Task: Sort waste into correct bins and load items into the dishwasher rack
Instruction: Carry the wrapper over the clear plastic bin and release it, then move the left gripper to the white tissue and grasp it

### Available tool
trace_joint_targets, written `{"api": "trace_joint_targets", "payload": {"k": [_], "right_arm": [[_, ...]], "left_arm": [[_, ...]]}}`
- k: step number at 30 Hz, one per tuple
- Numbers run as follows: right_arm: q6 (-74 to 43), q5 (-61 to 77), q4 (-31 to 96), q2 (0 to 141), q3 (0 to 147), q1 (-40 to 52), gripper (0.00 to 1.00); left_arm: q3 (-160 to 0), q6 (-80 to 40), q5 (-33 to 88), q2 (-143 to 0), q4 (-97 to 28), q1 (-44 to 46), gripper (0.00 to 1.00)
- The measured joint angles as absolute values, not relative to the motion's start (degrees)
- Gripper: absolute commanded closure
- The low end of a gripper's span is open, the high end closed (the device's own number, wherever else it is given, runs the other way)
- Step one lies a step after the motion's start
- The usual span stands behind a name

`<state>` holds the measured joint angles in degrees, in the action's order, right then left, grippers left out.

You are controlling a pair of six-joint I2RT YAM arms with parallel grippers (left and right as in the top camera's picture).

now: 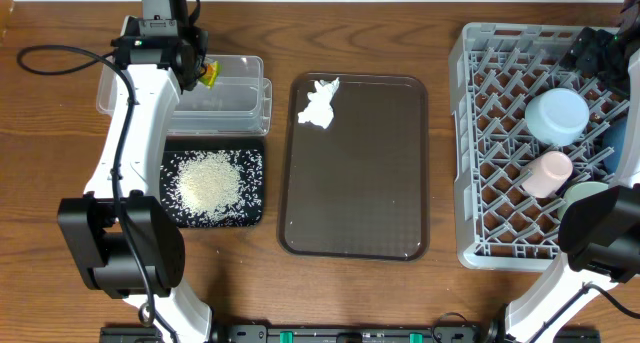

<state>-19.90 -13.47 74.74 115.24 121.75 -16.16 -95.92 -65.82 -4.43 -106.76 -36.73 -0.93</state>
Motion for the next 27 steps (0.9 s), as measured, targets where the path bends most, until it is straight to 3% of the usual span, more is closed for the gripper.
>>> {"api": "trace_joint_targets", "payload": {"k": [2,6,16,23,27], "right_arm": [[-19.90,-13.50,74.76,115.24,121.75,-16.16,0.01],[-19.90,-13.47,74.76,115.24,121.75,-16.16,0.01],[-19.90,-13.47,74.76,115.24,121.75,-16.16,0.01],[-19.90,-13.47,74.74,115.24,121.75,-16.16,0.01],[-19.90,-13.50,74.74,115.24,121.75,-16.16,0.01]], "left_arm": [[-95.92,-67.02,-4.21,-106.76,-36.71,-0.91,0.46],[-95.92,-68.77,-4.03,-106.76,-36.67,-0.91,0.31],[-95.79,-65.60,-0.21,-106.76,-32.03,-0.91,0.28],[-95.61,-50.57,17.52,-105.93,-16.93,0.67,0.21],[-95.61,-38.68,24.95,-104.44,-18.02,5.72,0.17]]}}
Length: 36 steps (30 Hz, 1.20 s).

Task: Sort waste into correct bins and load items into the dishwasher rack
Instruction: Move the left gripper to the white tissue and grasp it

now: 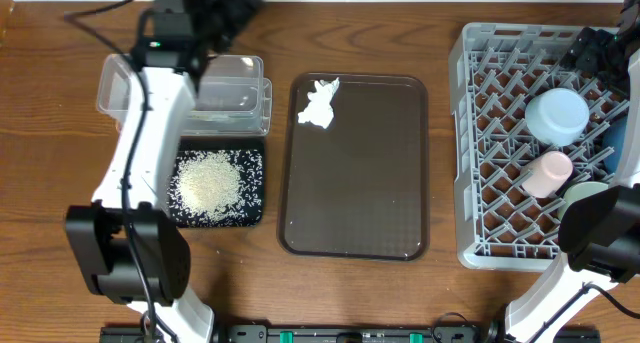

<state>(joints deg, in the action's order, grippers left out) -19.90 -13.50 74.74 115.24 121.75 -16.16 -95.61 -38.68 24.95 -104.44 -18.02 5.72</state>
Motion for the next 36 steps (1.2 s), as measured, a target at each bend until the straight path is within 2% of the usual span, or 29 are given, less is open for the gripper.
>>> {"api": "trace_joint_targets", "payload": {"k": [3,8,12,18,36], "right_arm": [[-19.90,-13.50,74.76,115.24,121.75,-16.16,0.01],[-19.90,-13.50,74.76,115.24,121.75,-16.16,0.01],[-19.90,-13.47,74.76,115.24,121.75,-16.16,0.01],[-19.90,-13.47,74.74,115.24,121.75,-16.16,0.01],[-19.90,-13.50,74.76,115.24,121.75,-16.16,0.01]], "left_arm": [[-95.61,-29.56,23.38,-104.09,-23.29,11.75,0.16],[-95.53,-15.92,12.08,-104.16,-28.73,22.31,0.15],[-95.53,-9.43,2.92,-104.81,-28.95,27.18,0.15],[-95.53,-5.28,-4.51,-109.91,-26.89,27.86,0.15],[-95.53,-4.01,-9.72,-126.21,-24.16,27.81,0.15]]}}
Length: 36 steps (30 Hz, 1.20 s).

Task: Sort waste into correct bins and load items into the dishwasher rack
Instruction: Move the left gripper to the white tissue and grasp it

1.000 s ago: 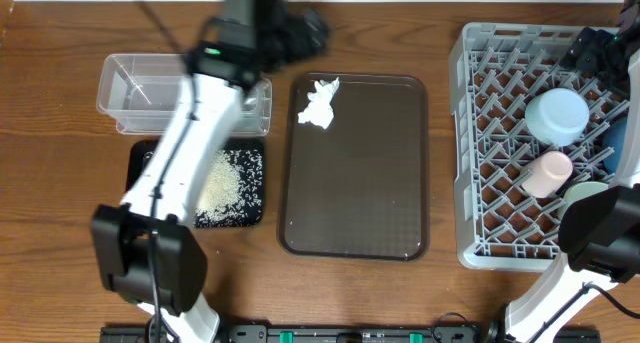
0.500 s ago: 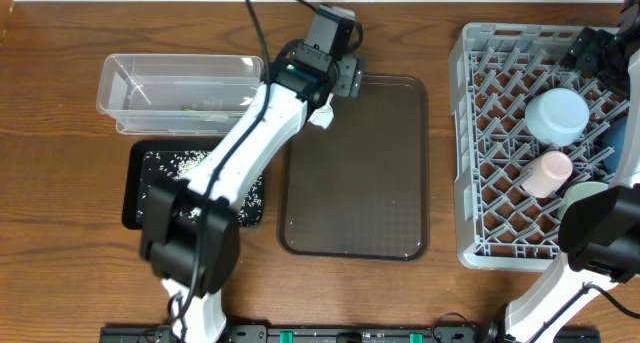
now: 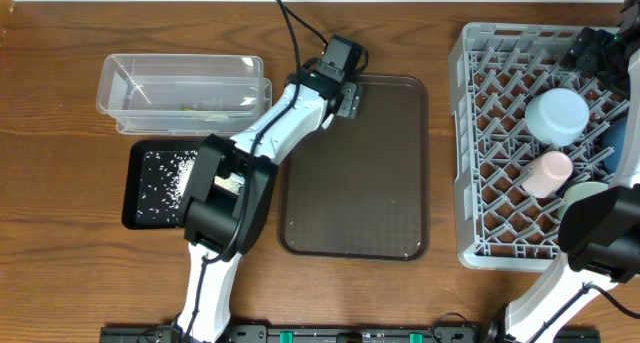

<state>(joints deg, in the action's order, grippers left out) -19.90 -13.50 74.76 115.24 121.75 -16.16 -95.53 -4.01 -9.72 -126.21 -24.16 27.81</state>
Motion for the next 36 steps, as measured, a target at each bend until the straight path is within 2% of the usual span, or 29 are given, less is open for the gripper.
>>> {"api": "trace_joint_targets", "payload": {"k": [3,8,24,28,32,36], "right_arm": [[-19.90,-13.50,74.76,115.24,121.75,-16.16,0.01],[-19.90,-13.47,74.74,115.24,121.75,-16.16,0.01],[-19.90,-13.47,74.70,115.24,121.75,-16.16,0.01],[-19.90,-13.47,74.70,115.24,121.75,-16.16,0.01],[-19.90,-13.47,74.67,115.24,121.75,-16.16,0.01],[-19.90,-13.47,74.67,115.24,121.75,-16.16,0.01]], "left_arm": [[-95.53,-4.03,-11.11,-126.72,-24.14,27.81,0.16],[-95.53,-4.64,-11.81,-127.20,-24.47,27.81,0.30],[-95.33,-6.72,-11.79,-127.31,-26.55,27.79,0.33],[-94.70,-7.38,-11.79,-127.31,-26.46,27.79,0.50],[-94.41,-7.46,-11.79,-127.33,-26.22,27.77,0.52],[-94.39,-7.73,-11.81,-127.33,-26.13,27.77,0.62]]}}
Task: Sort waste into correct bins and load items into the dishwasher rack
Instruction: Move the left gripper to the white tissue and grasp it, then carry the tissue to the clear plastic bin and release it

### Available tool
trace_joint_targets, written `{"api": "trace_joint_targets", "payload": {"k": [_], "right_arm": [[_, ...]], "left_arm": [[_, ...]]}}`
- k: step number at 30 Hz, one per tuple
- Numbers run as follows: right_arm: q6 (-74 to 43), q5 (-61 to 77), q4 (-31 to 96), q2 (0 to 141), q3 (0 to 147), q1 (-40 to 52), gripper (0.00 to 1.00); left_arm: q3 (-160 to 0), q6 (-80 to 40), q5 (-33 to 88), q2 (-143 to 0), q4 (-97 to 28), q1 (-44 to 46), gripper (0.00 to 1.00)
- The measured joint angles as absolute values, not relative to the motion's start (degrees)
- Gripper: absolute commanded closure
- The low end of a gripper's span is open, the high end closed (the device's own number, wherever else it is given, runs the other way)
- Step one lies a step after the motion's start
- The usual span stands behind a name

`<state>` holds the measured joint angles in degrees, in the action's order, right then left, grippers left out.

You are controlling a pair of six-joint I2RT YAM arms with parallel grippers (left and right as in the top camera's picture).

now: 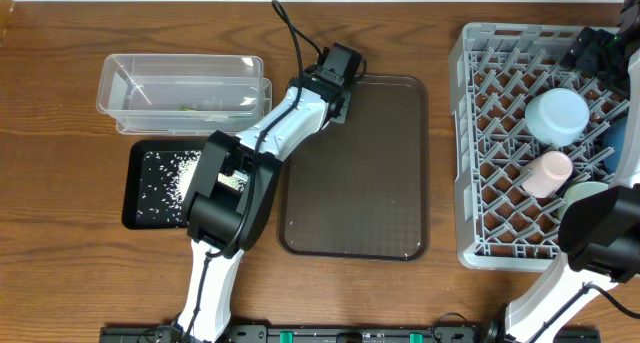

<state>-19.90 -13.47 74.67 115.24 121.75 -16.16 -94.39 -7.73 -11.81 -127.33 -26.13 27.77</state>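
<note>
My left arm reaches across to the far left corner of the brown tray (360, 183). Its gripper (334, 95) points down there under the wrist, and the fingers are hidden, so their state cannot be told. No white tissue shows on the tray; that corner is covered by the gripper. The clear bin (130, 88) holds a small greenish scrap (190, 108). The black bin (150, 178) holds white grains. In the grey dishwasher rack (500, 143) sit a light blue cup (557, 115), a pink cup (548, 171) and a pale green dish (585, 193). My right gripper (597, 49) hangs over the rack's far right corner, its fingers unclear.
Both bins stand left of the tray, the clear one behind the black one. My left arm lies over the black bin's right half. The right arm's base fills the near right corner beside the rack.
My left gripper has shifted slightly to the left and farther back over the tray's far left corner. The tissue stays hidden under it. The right arm has not moved.
My left gripper first held a yellow-green wrapper over the clear bin, while a white tissue lay in the tray's far left corner. Then it stood behind the bin without the wrapper. After that it was over the tissue, and it still covers that corner.
</note>
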Motion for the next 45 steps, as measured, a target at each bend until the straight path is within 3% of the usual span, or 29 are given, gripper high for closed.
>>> {"api": "trace_joint_targets", "payload": {"k": [5,7,17,27,36,45], "right_arm": [[-19.90,-13.47,74.67,115.24,121.75,-16.16,0.01],[-19.90,-13.47,74.67,115.24,121.75,-16.16,0.01],[-19.90,-13.47,74.63,115.24,121.75,-16.16,0.01],[-19.90,-13.45,74.59,115.24,121.75,-16.16,0.01],[-19.90,-13.41,74.59,115.24,121.75,-16.16,0.01],[-19.90,-13.32,74.59,115.24,121.75,-16.16,0.01]], "left_arm": [[-94.39,-8.05,-11.79,-127.33,-26.11,27.77,0.81],[-94.39,-8.25,-11.62,-127.33,-26.13,27.77,0.94],[-93.73,-9.93,-9.76,-124.40,-27.05,27.70,0.94],[-93.67,-17.80,-11.60,-104.60,-28.69,20.16,0.94],[-93.84,-39.00,-12.36,-104.51,-40.51,5.89,0.94],[-93.82,-60.29,-7.99,-104.79,-42.37,0.93,0.90]]}}
